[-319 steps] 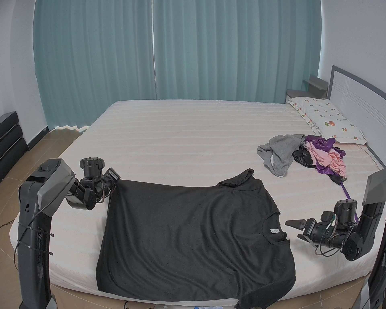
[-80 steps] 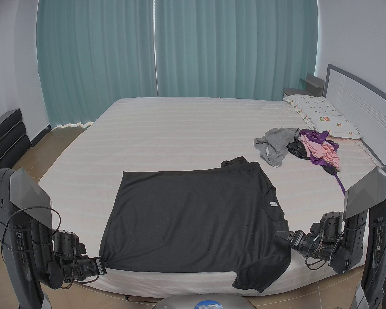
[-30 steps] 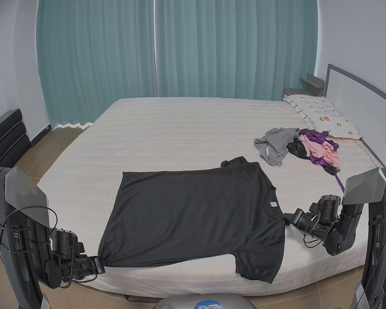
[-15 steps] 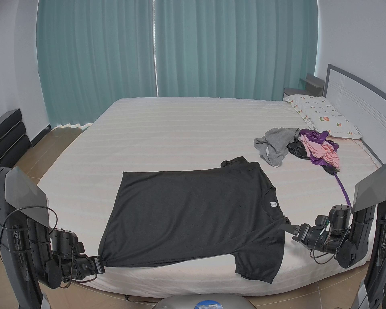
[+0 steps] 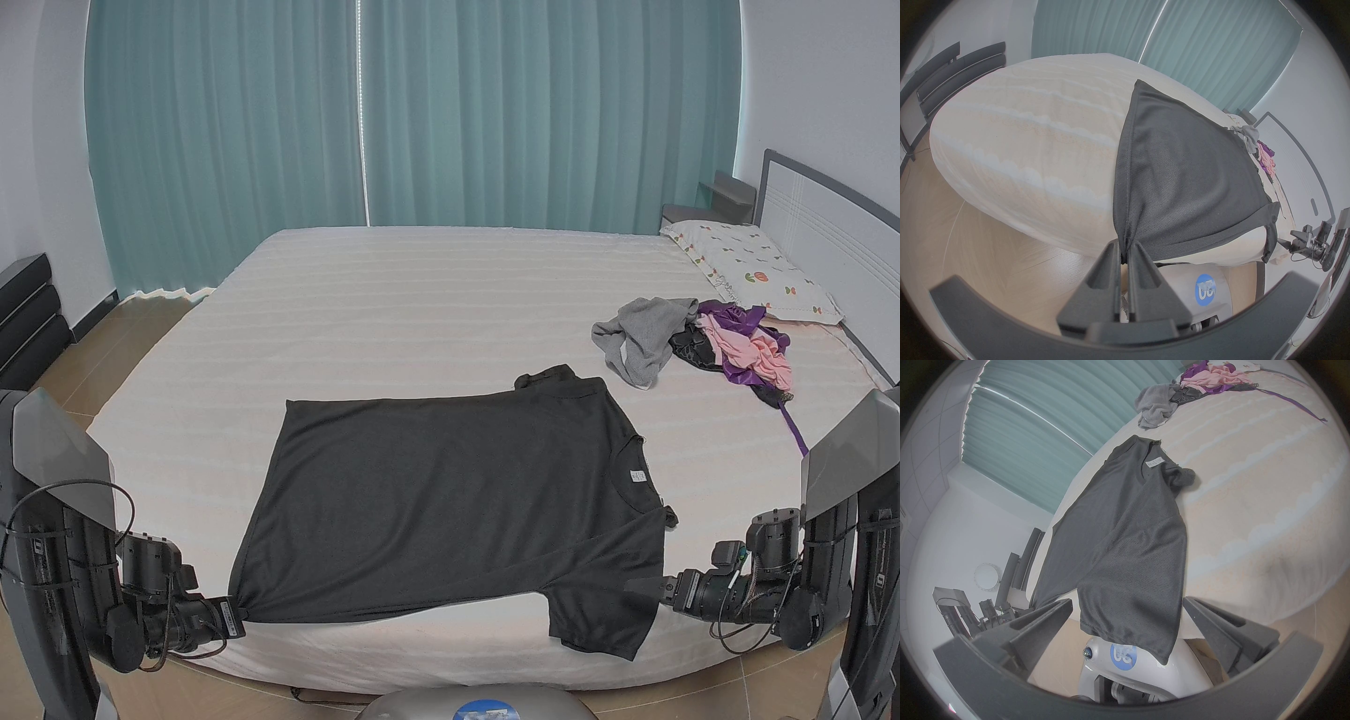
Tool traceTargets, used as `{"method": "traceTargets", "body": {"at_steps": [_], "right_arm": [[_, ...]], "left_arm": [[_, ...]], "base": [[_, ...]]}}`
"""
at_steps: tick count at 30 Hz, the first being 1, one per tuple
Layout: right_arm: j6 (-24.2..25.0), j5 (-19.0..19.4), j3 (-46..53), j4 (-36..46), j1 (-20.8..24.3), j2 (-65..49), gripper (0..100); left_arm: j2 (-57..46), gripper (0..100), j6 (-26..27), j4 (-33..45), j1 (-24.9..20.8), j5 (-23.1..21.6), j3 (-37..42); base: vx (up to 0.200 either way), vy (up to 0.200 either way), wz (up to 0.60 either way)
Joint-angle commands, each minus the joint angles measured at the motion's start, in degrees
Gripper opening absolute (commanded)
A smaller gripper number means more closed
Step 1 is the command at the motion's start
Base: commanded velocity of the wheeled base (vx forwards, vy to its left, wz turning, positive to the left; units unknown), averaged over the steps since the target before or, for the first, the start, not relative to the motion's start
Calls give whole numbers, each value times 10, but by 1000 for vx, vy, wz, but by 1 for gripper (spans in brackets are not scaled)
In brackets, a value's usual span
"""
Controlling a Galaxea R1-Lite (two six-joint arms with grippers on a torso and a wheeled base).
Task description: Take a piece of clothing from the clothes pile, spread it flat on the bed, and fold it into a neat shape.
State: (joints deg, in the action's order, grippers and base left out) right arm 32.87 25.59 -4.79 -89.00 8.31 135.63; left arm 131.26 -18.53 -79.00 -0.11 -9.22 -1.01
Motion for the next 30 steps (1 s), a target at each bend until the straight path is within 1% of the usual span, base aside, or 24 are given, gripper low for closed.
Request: {"method": "traceTargets", "body": {"at_steps": [1,6,14,17,18,19,20,21,30], "right_arm": [[0,-1,-3,-8,6,9,100],[-3,-5,-14,-9,7,31,100],[1,-9,-48,-8,9,35,100],[1,-12,-46,-8,9,39,100],[1,-15,-44,-8,9,39,0],[1,-15,-44,-8,9,39,0],[1,-31,-43,-8,9,38,0],[0,-35,-40,-9,9,37,0],[-8,-35,2,-9,-22,7,0]], "left_arm": [[1,0,0,0,0,1,10],[1,0,0,0,0,1,10],[1,0,1,0,-1,1,10],[1,0,1,0,-1,0,10],[1,0,0,0,-1,1,10],[1,0,0,0,-1,1,10],[1,0,0,0,-1,0,10],[1,0,0,0,-1,0,10],[-1,0,-1,1,0,0,10]], "base": [[0,0,0],[0,0,0],[0,0,0],[0,0,0],[0,0,0],[0,0,0],[0,0,0],[0,0,0],[0,0,0]]}}
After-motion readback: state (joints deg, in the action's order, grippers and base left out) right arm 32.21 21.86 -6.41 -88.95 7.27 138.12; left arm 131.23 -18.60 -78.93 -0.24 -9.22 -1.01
